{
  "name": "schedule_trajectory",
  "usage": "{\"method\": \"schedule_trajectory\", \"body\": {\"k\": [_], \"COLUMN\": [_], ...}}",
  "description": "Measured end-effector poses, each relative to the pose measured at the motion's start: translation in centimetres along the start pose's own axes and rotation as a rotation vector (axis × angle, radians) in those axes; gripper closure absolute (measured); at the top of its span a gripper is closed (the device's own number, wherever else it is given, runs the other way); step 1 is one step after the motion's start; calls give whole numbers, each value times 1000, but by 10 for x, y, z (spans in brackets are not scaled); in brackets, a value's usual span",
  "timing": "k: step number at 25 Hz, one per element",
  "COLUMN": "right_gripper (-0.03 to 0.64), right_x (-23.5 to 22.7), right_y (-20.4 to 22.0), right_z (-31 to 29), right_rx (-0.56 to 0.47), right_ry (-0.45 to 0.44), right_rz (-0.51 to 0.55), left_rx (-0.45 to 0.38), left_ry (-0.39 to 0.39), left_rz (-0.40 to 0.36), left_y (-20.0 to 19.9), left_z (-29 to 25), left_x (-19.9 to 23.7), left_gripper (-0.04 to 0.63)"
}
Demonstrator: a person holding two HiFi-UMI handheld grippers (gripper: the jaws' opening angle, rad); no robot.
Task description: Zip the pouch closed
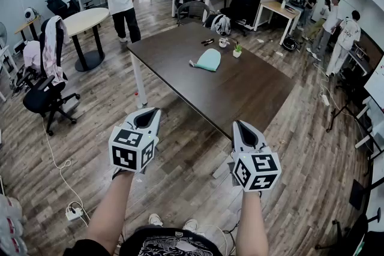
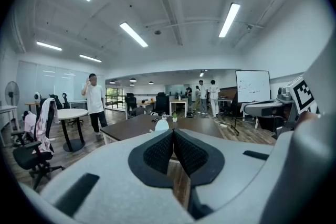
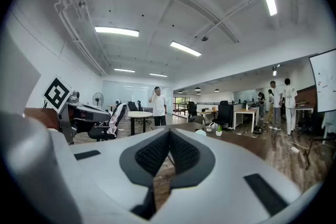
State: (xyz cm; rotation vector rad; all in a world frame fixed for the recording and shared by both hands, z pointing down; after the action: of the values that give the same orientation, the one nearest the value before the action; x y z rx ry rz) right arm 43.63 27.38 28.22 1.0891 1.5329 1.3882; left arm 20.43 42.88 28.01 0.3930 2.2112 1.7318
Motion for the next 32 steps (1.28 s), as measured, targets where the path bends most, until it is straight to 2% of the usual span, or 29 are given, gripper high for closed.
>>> {"method": "schedule_trajectory", "body": {"k": [10,14,17,22,24,26,32], "right_gripper": [617,586,552,442,419,396,349], "right_x": [-17,-24,-30,-41,-46,-52,-61], "right_y": [1,4,5,9,12,14,14], "right_z": [2,3,5,4,4,3,-11], "right_rx": [-3,-7,-8,-5,-3,-2,-3], "right_ry": [2,-10,-16,-29,-36,-38,-39], "right_rz": [-1,-6,-8,-23,-31,-35,-45], "left_rx": [6,7,11,9,13,17,26], "left_ry": [-2,-15,-33,-57,-62,-64,-82], "left_rz": [5,10,11,26,33,41,56], "left_y": [-1,2,3,4,5,6,8], "left_z": [-13,-16,-18,-23,-26,-30,-42], "left_x": [-17,-22,-27,-34,-37,-39,-32], "left_gripper": [583,583,581,577,546,475,389]}}
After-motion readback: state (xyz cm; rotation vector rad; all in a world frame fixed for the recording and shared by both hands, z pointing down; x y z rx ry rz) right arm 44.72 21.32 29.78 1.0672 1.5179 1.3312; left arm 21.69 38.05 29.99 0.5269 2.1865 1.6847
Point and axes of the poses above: the fingertips, and each gripper's own axes: z backward along the fingers, x to its left, y out of its underside, the point moved 7 cm from there along z, backward along the fingers, and after that the axes turned 10 degrees about -y, right-handed, at the moved point
